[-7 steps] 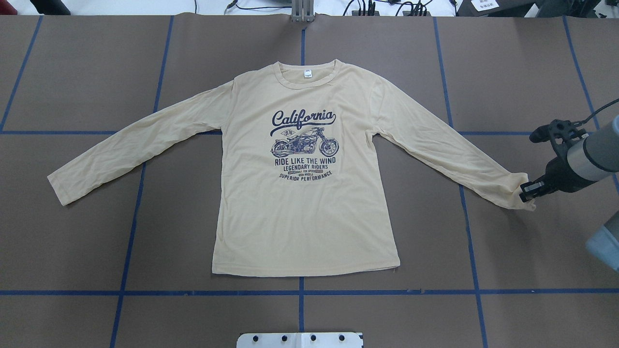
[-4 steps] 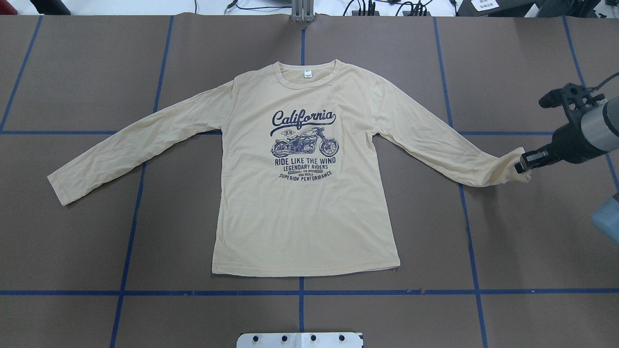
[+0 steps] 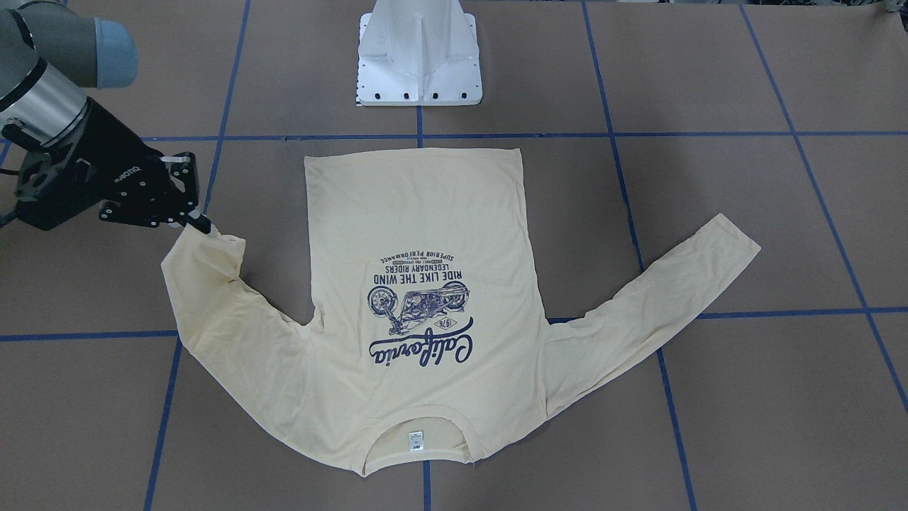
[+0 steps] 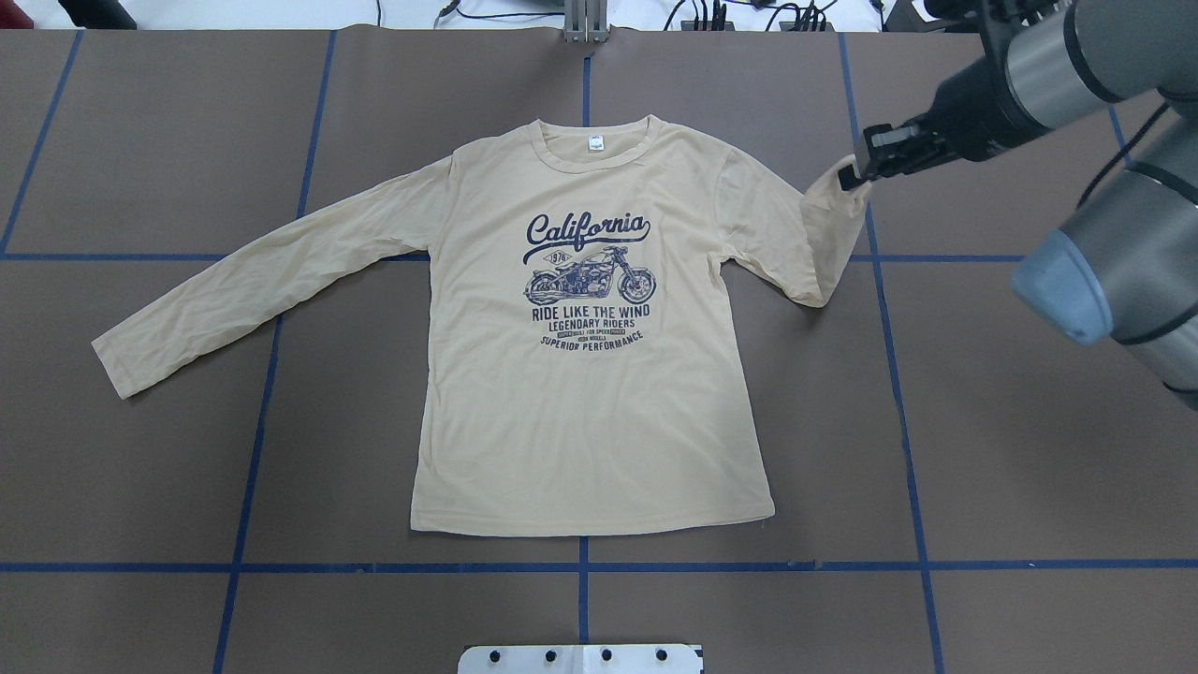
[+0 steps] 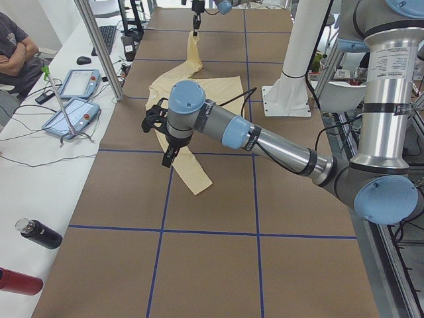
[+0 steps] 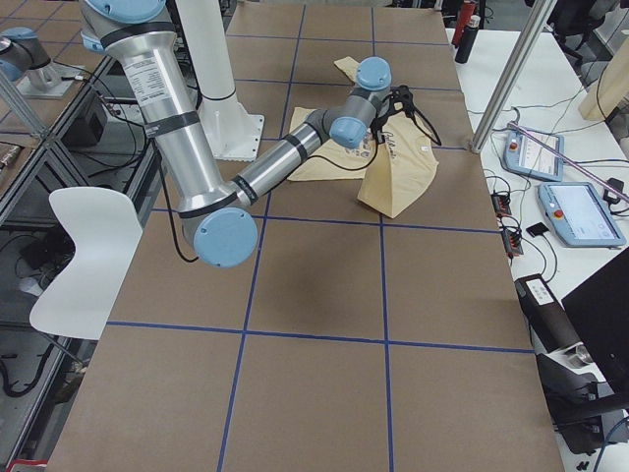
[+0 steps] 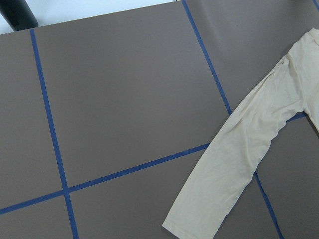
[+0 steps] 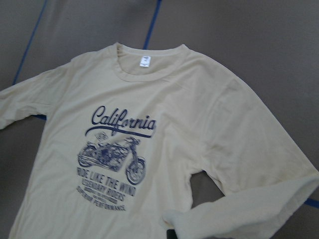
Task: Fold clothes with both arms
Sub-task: 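Carry the sleeve with the right gripper across toward the collar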
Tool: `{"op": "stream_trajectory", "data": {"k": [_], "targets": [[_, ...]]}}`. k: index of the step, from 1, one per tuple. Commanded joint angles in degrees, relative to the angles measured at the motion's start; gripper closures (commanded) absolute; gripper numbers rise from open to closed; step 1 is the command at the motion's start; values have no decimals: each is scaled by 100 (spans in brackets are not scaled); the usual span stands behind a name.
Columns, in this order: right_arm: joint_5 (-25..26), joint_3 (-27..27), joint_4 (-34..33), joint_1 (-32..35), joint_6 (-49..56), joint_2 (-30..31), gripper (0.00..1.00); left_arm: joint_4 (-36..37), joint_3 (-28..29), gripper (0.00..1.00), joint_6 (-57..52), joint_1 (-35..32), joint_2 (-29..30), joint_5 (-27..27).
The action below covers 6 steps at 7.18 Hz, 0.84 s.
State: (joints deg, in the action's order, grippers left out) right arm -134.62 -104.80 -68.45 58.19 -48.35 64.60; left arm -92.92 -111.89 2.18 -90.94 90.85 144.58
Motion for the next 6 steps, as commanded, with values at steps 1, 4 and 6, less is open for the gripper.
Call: {"op": "stream_trajectory", "data": {"k": [1,4,6], "targets": [[-161,887,7,-97,-105,-1409,100,2,27,0,10,-82,-6,0],[-4,2791,94,-666,-9,-3115,100,2,71,0,10,-82,-14,0],[445,3296,349,-1090,-8,-3154,100,2,88,0,10,-91,-6,-18]]}}
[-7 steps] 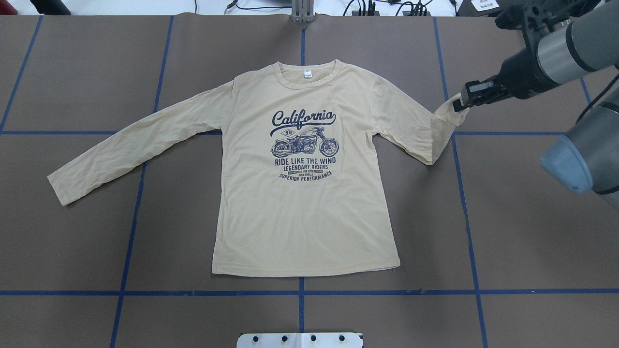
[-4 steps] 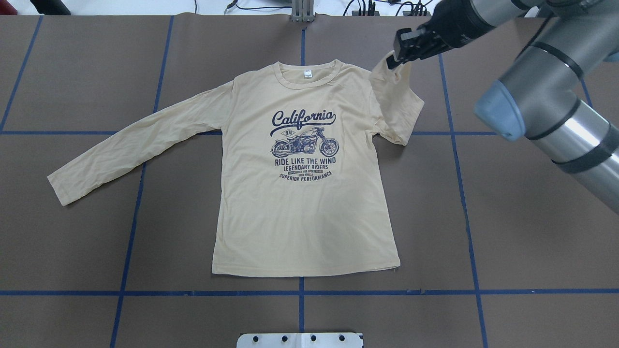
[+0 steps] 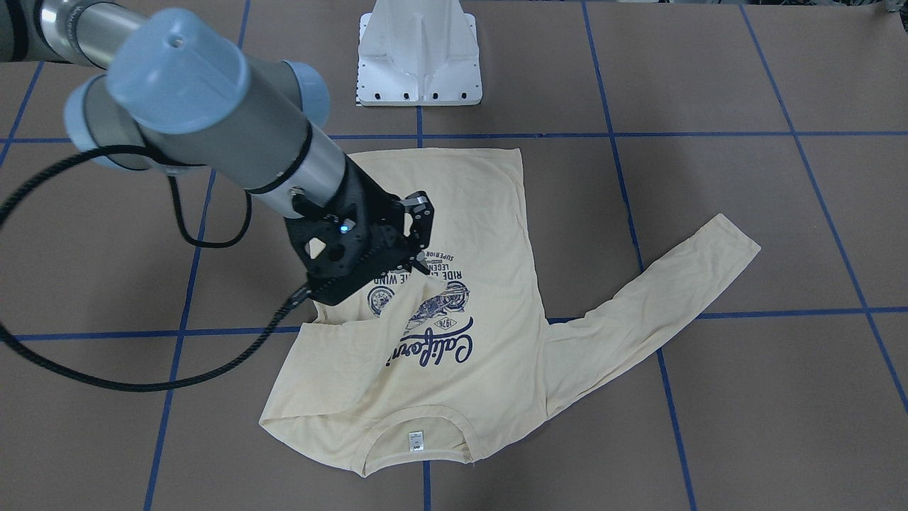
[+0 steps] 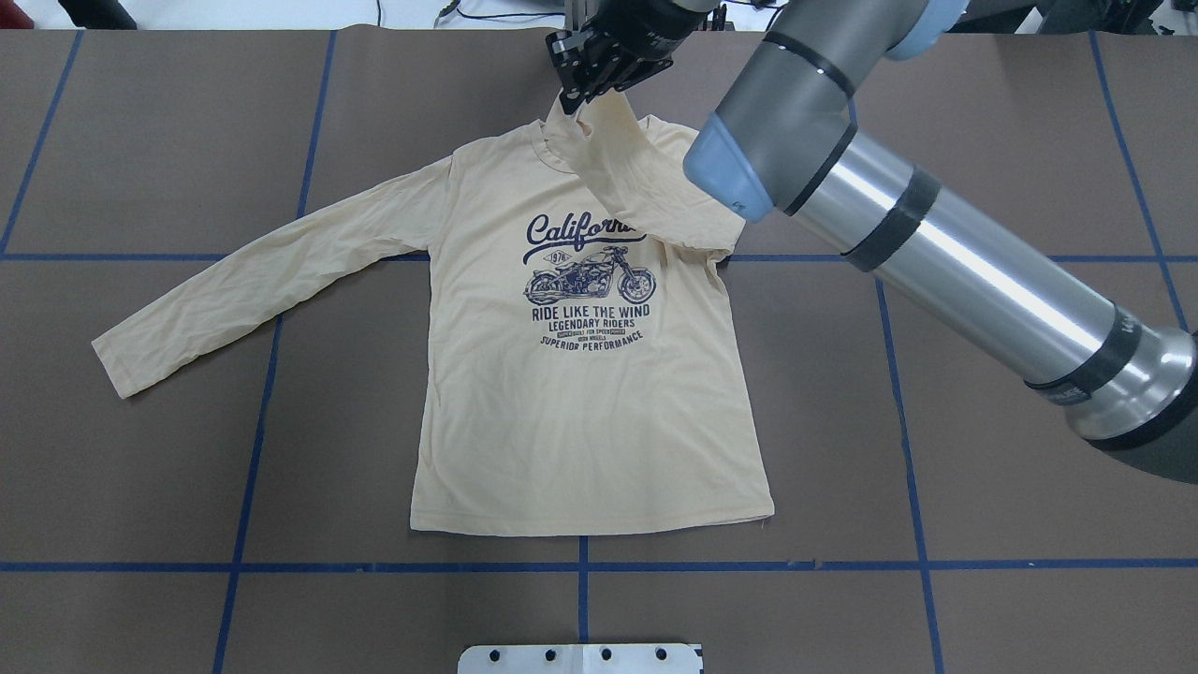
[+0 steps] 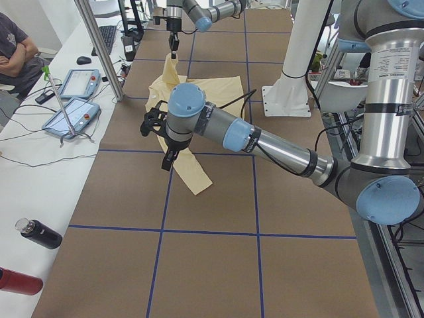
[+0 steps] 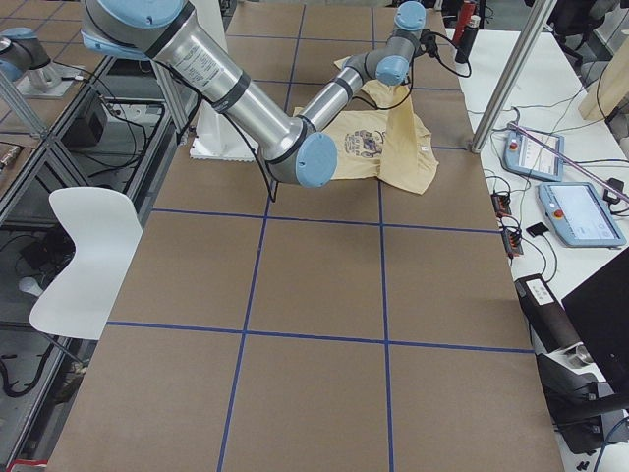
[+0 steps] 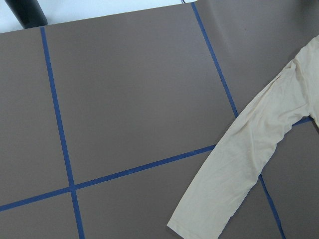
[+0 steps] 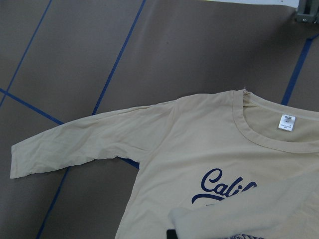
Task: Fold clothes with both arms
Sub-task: 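Carry the sleeve with the right gripper across toward the collar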
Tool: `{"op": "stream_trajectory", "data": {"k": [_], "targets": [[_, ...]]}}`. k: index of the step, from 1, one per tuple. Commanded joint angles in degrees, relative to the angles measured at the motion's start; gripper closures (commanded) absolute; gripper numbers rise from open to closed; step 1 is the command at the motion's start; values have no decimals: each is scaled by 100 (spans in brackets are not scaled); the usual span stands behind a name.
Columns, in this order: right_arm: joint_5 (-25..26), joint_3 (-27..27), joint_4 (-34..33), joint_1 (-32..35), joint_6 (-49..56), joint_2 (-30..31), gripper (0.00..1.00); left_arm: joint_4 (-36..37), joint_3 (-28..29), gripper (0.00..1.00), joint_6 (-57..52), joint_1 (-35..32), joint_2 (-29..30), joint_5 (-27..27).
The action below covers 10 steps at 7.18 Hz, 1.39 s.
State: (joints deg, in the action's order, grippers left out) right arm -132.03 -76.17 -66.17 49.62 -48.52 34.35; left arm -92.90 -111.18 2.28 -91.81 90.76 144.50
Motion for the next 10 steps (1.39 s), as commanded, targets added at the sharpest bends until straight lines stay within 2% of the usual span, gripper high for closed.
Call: {"op": "stream_trajectory", "data": {"k": [1,3,5,6,7,8,10], "targets": [[238,680,288,-320,9,-139,100,0,26,0,0,-4,12,8],[553,1320,395,-496,9,-505,100,0,52,0,0,5,3,17],[914,1376,403,-672,-34,-630,100,-35,157,0,0,5,12,25],[1020,1551,403,-725,-243,-849,56,-44,167,0,0,5,29,25],[1656,1683,403,-943,-515,-1164,1,-44,167,0,0,5,30,25],[2028,1675,456,-1067,-596,-1246,1,-44,176,0,0,5,30,25],[2040,1675,421,-1086,-789,-1220,1,-27,176,0,9,5,21,25]]}}
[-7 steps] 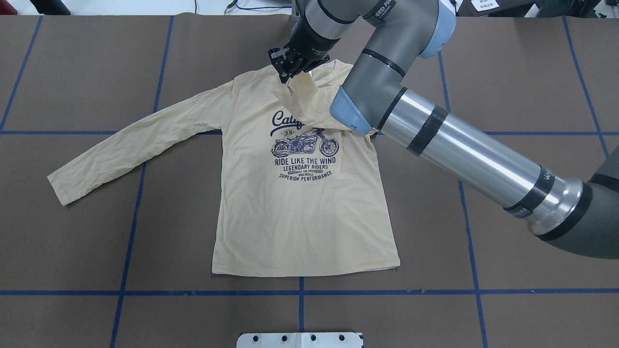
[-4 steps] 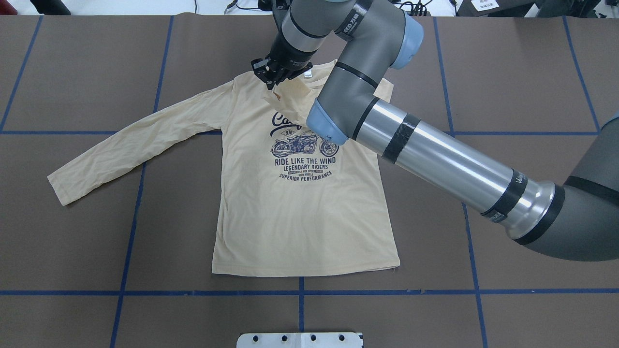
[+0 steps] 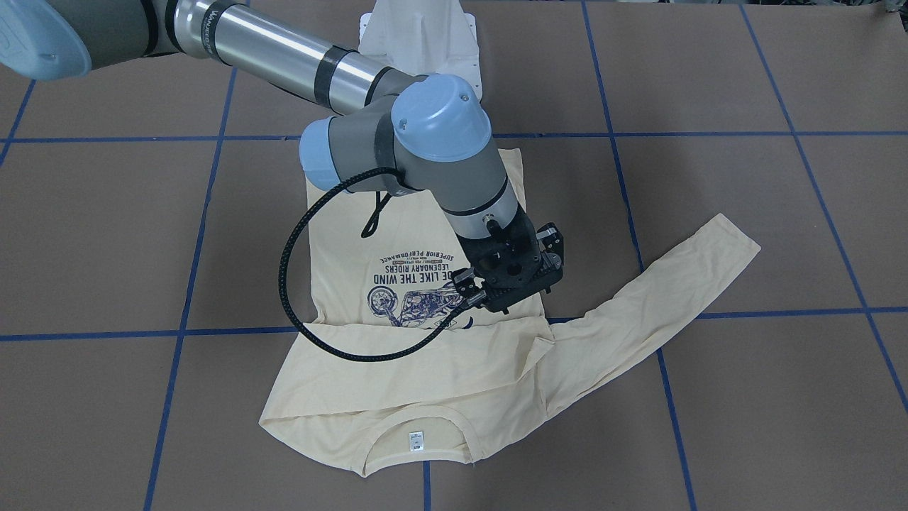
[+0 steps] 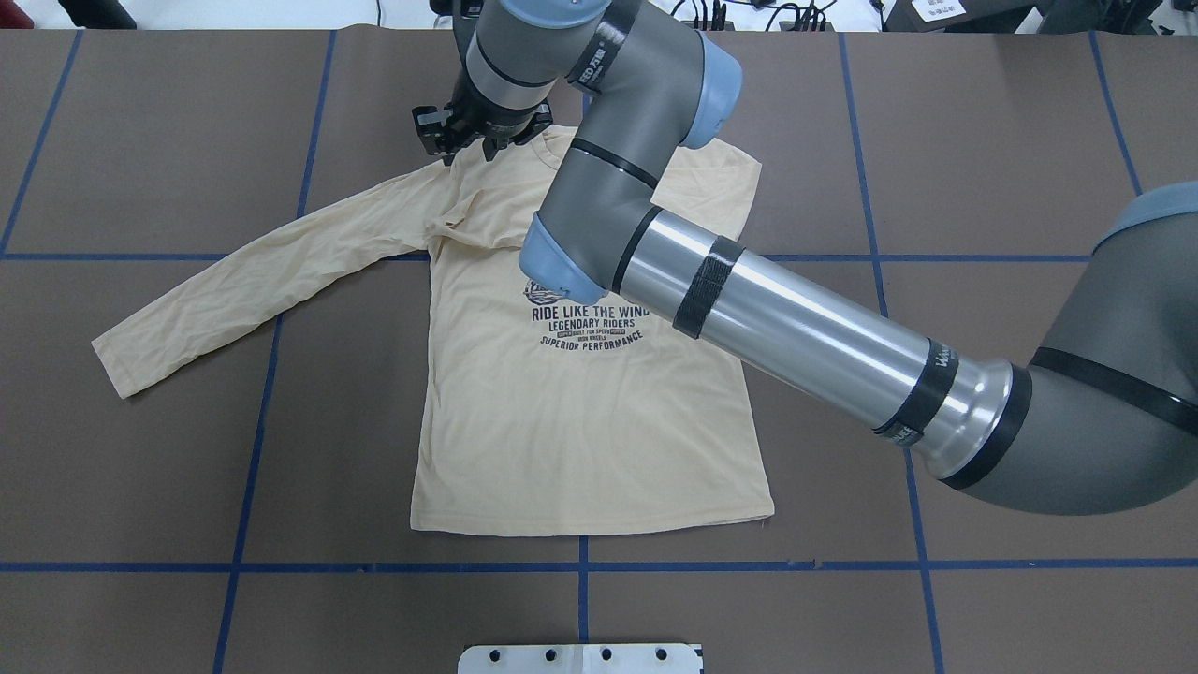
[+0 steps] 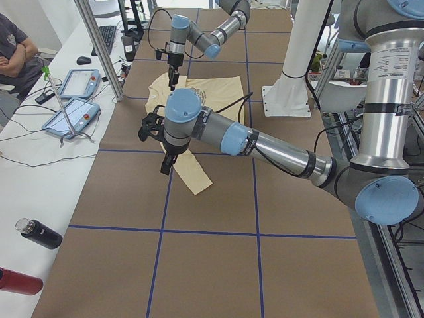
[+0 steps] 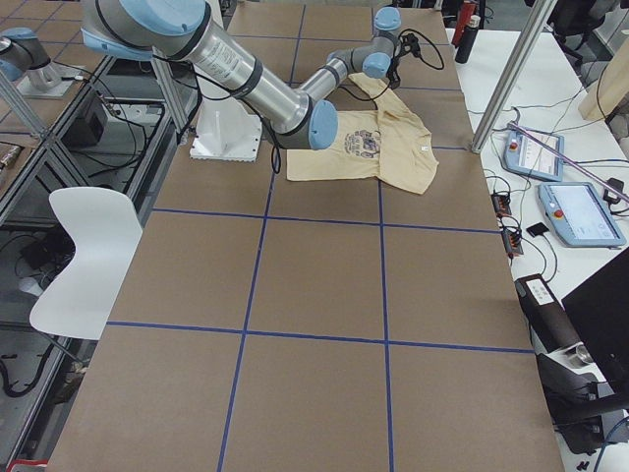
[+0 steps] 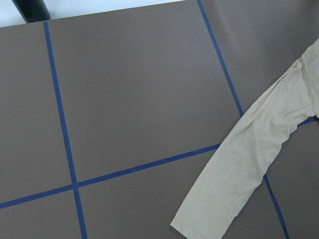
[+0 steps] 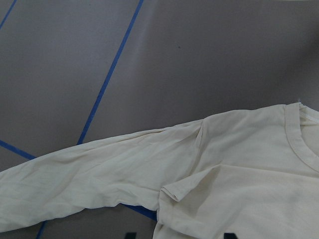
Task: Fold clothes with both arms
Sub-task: 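Carry the sleeve with the right gripper across toward the collar, then release the sleeve and raise the right gripper away from the shirt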
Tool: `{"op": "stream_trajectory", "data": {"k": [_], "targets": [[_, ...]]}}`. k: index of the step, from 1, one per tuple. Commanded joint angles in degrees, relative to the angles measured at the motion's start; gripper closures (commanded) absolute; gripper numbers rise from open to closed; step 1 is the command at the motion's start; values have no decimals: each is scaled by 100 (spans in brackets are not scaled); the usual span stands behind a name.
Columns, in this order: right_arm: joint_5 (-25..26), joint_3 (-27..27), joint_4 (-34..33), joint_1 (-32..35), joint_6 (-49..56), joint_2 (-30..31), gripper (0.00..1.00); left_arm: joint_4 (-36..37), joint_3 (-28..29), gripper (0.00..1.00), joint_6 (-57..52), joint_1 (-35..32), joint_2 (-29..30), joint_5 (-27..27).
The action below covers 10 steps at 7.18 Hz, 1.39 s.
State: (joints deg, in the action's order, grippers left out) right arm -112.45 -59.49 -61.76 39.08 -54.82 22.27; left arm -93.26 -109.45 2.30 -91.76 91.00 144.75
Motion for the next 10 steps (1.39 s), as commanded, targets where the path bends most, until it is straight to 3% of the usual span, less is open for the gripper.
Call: {"op": "stream_trajectory", "data": {"k": [1,2,4,6,8,9,10], "targets": [[83,-28,-37,-33,-387,-3,1,-16,-23,0,311,0,48,0],[74,-211,-299,-24,-459,58,1,-51,-84,0,732,17,84,-35],[39,-1086,-1875,159,-459,259,1,-374,-102,0,1173,96,58,-114],[-337,-2359,-2609,536,-390,1309,0,-1234,-137,0,2452,647,5,-892],[-436,-3836,-3696,854,353,2480,0,-1352,-330,0,3482,1472,5,-1709],[-401,-4095,-4547,907,854,2519,0,-1509,-470,0,4070,1946,-160,-2105],[-366,-4236,-4973,978,1207,2580,0,-2242,-489,0,4764,2421,-493,-2501]]}}
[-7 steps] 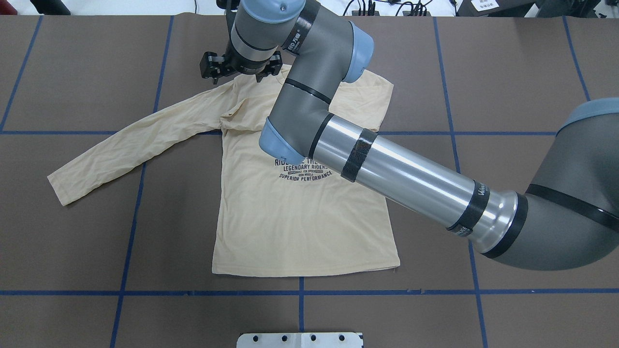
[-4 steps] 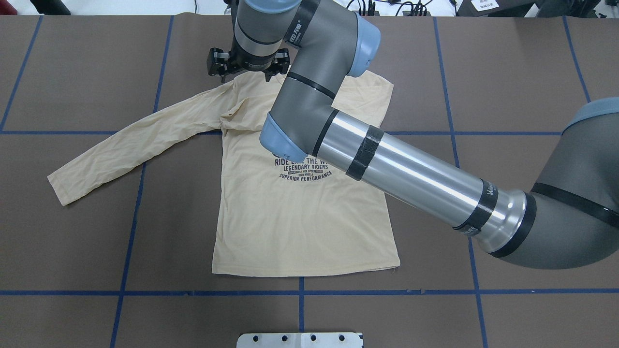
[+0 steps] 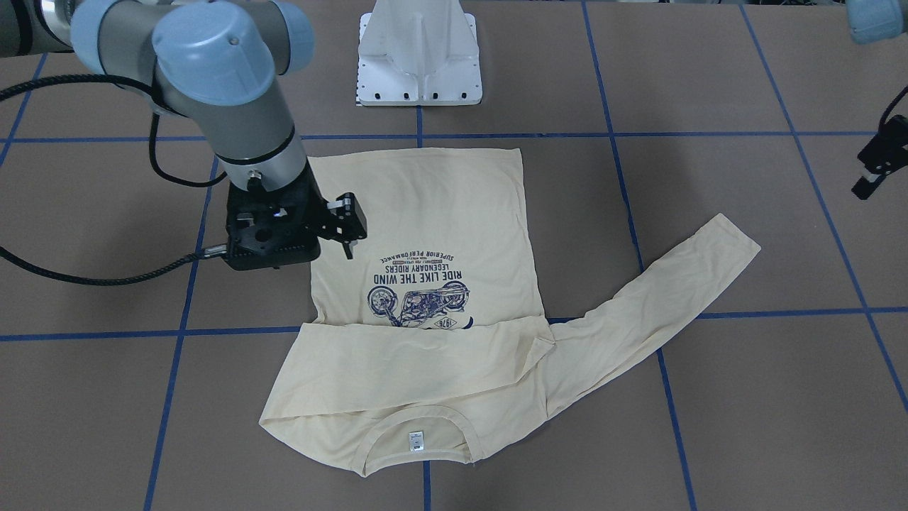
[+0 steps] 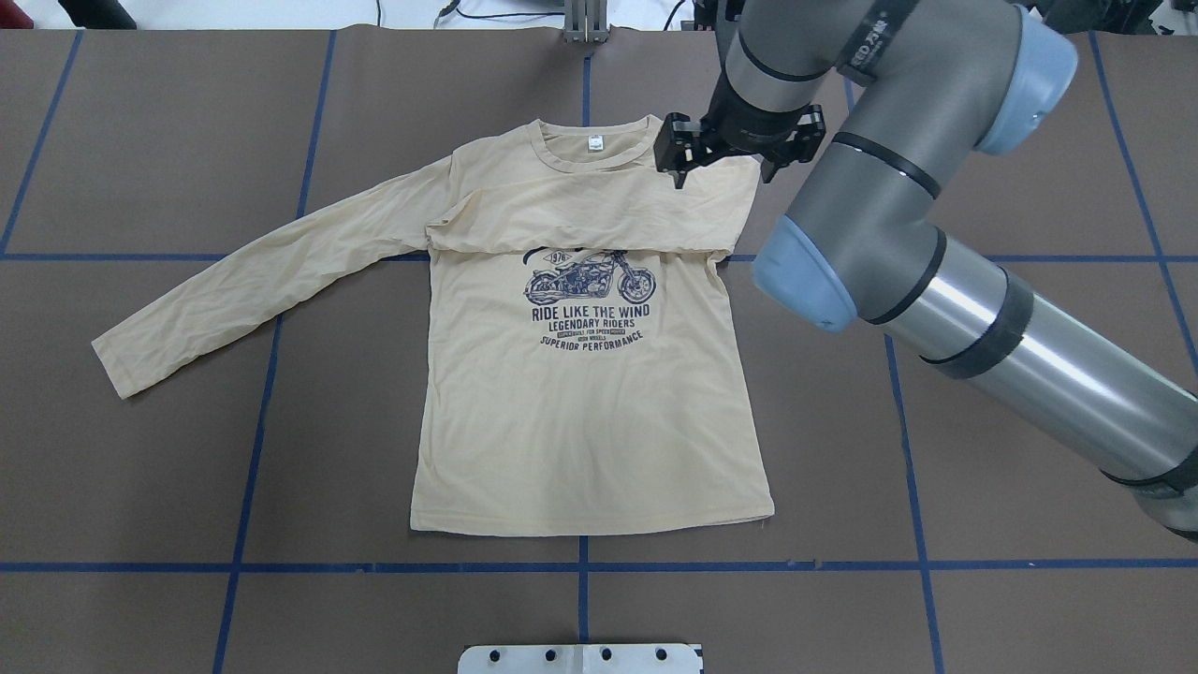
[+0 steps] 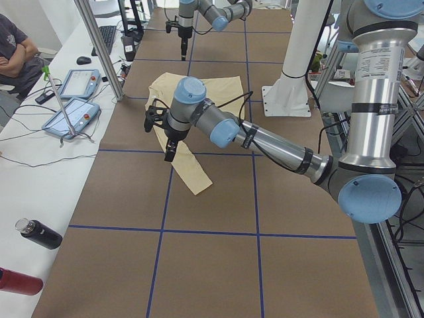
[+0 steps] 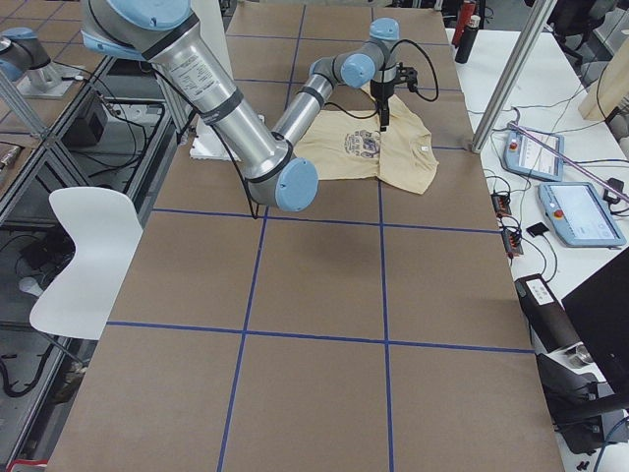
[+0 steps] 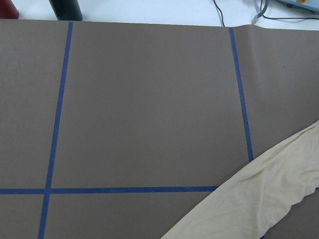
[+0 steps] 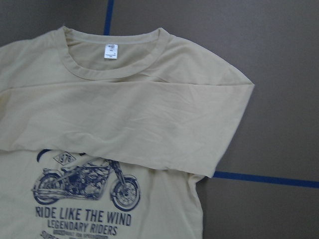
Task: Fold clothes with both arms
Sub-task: 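Release the sleeve and raise the right gripper away from the shirt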
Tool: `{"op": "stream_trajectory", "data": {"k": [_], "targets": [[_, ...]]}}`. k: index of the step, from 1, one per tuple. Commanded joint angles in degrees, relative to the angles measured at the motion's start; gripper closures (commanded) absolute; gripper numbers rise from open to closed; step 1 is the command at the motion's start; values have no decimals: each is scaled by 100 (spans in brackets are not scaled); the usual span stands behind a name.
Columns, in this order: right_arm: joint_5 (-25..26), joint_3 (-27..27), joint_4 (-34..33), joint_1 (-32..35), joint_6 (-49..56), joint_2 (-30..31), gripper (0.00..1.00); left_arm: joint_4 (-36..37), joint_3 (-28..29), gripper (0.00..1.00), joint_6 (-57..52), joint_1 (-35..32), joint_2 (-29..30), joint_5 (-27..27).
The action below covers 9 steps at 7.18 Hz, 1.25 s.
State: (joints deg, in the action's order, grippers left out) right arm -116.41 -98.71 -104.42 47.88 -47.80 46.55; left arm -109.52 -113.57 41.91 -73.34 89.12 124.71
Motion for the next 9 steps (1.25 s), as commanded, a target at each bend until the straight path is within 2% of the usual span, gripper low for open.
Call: {"op": "stream_trajectory", "data": {"k": [1,2,4,5,6,9], "targets": [[-13,-602,-729,221,761,527,0,-1432,-60,0,1497,1167,-777,-979],[-48,-849,-738,370,1059,800,0,-1649,-25,0,1809,1817,-991,-1593],[-119,-991,-747,407,1150,1047,0,-1878,430,0,2215,2323,-1037,-1932],[-145,-1114,-747,407,1150,1205,0,-2358,919,0,2251,2420,-1037,-2116],[-145,-1132,-747,381,1150,1242,0,-2807,1351,0,2242,2430,-1028,-2126],[-145,-1133,-738,284,1150,1251,0,-2917,1600,2,2269,2780,-984,-2126]]}}
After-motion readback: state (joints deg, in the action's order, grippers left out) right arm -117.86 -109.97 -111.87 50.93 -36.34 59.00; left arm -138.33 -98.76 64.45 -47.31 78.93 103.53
